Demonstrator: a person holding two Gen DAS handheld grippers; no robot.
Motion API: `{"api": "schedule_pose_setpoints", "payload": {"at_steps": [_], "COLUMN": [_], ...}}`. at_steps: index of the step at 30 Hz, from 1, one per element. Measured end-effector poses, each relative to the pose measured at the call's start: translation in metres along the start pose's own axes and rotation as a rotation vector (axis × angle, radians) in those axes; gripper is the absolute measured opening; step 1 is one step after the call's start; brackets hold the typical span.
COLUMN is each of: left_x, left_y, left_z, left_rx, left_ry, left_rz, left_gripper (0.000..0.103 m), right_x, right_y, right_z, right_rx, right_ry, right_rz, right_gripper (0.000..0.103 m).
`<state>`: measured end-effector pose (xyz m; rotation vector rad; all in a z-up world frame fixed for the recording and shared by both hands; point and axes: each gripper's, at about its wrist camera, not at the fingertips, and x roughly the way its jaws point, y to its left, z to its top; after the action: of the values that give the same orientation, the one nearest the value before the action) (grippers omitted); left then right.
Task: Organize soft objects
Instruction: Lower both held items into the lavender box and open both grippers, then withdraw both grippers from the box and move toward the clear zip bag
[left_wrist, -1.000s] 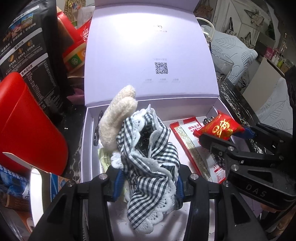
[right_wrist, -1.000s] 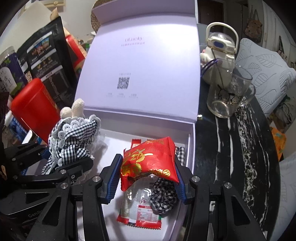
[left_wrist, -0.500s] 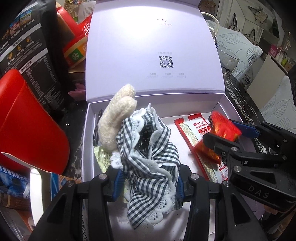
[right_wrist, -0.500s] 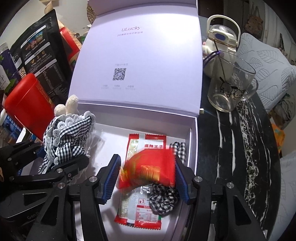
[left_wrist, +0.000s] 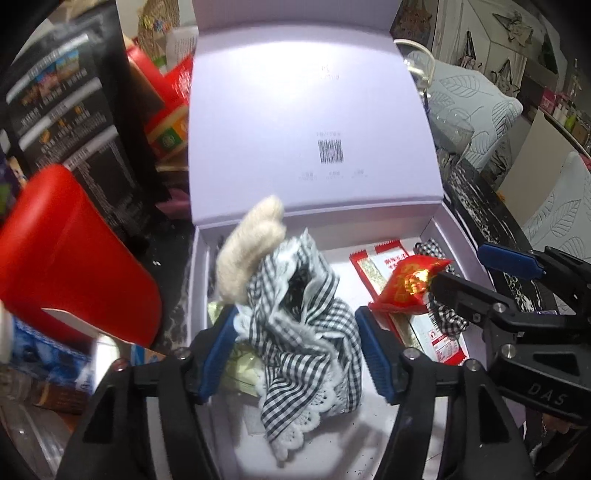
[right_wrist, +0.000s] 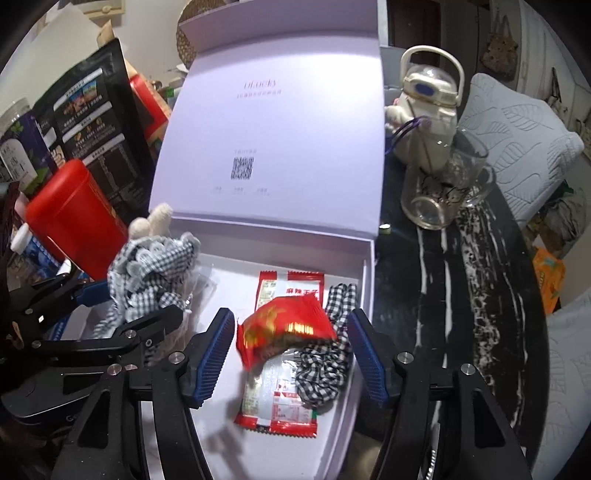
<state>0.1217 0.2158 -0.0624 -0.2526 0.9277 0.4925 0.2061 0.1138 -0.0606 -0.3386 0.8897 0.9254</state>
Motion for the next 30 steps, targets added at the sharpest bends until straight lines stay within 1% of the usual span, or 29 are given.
{"api": "schedule_pose_setpoints", "payload": {"at_steps": [6, 8, 17, 24, 29, 30], "left_x": [-0.028, -0.039, -0.097, -0.141, -0.168, -0.173], "left_y": [-0.007, -0.002, -0.010, -0.020, -0.029, -0.031], "left_z": [0.004, 0.008, 0.011, 0.009, 0.003, 0.001], "left_rx": [0.005, 0.012, 0.020, 0.041, 0.060, 0.063], "left_ry": [-0.066, -0.088, -0.206, -0.288, -0.337, -0.343], "left_rz": [0.013, 0.022, 0.026, 0.014, -0.002, -0.005], "left_gripper": [0.067, 0.067, 0.067, 0.067, 0.067, 0.067], "right_x": [-0.022, -0.031, -0.088, -0.136, -0.172, -0.179], "right_y": [0.000, 0.002, 0.008, 0.012, 0.013, 0.013], "right_z": [0.004, 0.005, 0.010, 0.003, -0.008, -0.011], "right_rx": [0.005, 0.000, -0.016, -0.032, -0.043, -0.040], "right_ry": [-0.037, -0.054, -0.164, -0.245, -0.307, -0.321], "right_rz": [-0.010, -0.015, -0.037, -0.061, -0.078, -0.081], "right_gripper": [0.064, 0.064, 0.064, 0.066, 0.066, 0.068]}}
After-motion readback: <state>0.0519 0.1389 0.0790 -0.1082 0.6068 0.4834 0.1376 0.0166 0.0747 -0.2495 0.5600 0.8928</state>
